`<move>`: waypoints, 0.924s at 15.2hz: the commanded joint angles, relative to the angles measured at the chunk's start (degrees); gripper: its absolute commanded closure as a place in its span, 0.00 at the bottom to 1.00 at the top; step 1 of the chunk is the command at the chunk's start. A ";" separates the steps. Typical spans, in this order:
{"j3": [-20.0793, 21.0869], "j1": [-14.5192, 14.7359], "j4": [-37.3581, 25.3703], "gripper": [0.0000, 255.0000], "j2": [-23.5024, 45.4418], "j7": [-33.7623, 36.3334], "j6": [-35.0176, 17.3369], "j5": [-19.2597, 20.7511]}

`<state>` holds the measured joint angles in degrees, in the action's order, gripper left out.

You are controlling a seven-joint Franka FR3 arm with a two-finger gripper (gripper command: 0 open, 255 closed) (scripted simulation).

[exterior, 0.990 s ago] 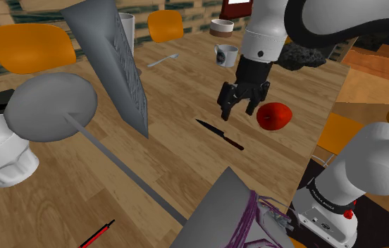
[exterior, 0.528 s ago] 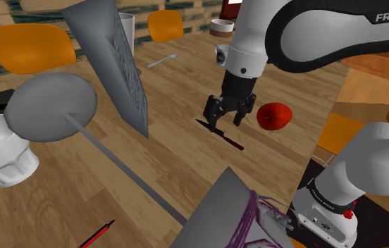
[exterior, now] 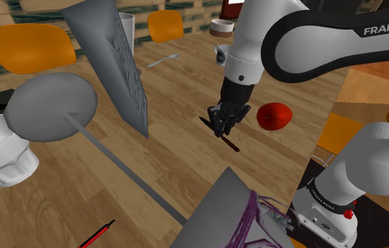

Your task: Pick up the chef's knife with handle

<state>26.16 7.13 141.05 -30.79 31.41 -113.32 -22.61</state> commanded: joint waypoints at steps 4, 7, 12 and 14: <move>0.18 0.12 0.08 1.00 0.11 0.03 0.01 -0.18; -0.10 0.16 -0.36 1.00 -0.27 0.10 0.83 -0.07; -1.00 -0.04 -3.56 1.00 -1.09 0.65 4.82 0.64; -1.33 -0.13 -4.90 1.00 -1.31 0.88 6.38 0.92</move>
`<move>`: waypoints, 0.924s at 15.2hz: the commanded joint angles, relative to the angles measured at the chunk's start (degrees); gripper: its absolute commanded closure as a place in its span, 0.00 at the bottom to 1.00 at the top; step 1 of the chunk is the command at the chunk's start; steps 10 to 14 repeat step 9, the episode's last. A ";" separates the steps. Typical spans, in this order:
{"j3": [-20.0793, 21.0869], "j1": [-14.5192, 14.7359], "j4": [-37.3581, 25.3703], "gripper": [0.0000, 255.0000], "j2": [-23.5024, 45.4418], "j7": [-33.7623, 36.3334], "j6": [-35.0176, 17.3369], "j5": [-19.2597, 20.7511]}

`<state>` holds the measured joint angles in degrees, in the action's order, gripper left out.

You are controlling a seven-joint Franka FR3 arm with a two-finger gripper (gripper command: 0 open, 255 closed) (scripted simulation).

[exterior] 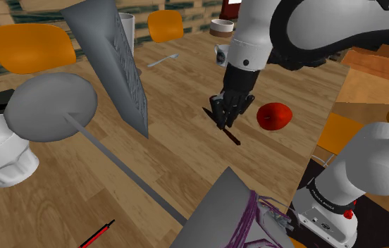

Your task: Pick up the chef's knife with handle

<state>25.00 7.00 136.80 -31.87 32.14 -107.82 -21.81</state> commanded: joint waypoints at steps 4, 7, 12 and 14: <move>-0.80 -0.19 -3.47 1.00 -0.49 0.62 3.95 0.65; -1.24 -0.33 -5.69 1.00 -0.53 0.98 6.20 1.05; -1.27 -0.33 -5.80 1.00 -0.53 1.00 6.31 1.07; -1.27 -0.33 -5.80 1.00 -0.53 1.00 6.31 1.07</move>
